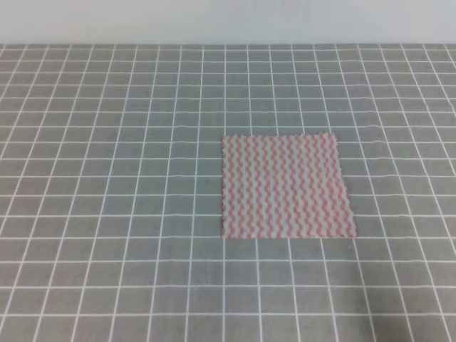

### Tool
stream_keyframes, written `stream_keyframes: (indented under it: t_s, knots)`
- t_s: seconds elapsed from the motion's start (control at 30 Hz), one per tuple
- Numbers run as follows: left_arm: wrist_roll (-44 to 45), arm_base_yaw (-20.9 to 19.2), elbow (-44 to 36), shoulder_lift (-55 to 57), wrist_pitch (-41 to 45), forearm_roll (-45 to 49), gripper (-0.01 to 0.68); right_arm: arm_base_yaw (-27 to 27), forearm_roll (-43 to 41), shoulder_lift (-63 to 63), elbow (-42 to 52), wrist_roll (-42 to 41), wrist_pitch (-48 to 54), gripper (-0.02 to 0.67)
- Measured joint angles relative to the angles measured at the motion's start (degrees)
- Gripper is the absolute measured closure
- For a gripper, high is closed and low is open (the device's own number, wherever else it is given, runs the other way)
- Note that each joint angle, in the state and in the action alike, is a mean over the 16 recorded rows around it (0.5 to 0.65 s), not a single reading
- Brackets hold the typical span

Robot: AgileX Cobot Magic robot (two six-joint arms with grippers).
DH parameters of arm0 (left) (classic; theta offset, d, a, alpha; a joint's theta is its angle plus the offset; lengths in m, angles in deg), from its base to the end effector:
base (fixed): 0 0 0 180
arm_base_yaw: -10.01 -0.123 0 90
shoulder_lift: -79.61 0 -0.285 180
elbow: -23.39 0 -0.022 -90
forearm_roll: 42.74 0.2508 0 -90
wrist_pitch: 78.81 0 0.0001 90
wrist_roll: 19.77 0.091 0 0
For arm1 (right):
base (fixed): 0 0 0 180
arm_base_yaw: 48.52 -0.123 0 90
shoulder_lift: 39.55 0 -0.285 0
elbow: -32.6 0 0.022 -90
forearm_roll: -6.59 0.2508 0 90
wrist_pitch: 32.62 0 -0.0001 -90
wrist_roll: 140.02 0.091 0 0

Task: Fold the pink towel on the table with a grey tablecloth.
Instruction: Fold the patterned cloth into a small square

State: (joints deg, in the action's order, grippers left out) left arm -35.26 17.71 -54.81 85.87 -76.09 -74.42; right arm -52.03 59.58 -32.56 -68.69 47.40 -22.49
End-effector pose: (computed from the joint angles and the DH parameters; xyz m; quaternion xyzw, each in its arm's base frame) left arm 0.0542 -0.0097 0.2052 -0.2232 0.6496 -0.3422 0.6411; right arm 0.0547 0.0162 0.1955 0.2958 0.6545 0.4081 0.5635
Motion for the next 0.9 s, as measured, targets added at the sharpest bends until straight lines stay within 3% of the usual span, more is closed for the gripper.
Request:
stream_keyframes:
  t_s: [0.17, 0.47, 0.73, 0.9]
  knots:
    - [-0.92, 0.01, -0.17, -0.10, -3.61, -2.34, 0.675, 0.00, 7.43, 0.05, 0.00, -0.15, 0.17, 0.665]
    - [-2.11, 0.03, 0.28, 0.24, -8.31, -2.34, 0.675, -0.02, 3.61, 0.55, -0.60, -4.77, 5.54, 0.666]
    - [1.07, -0.01, 5.46, 7.11, -2.16, -1.84, 0.675, -0.03, -0.34, 6.41, -5.37, -11.80, 10.07, 0.666]
    - [10.38, -0.02, 13.56, 17.84, 6.58, -1.76, 0.675, -0.02, -1.84, 14.81, -11.83, -19.85, 11.76, 0.666]
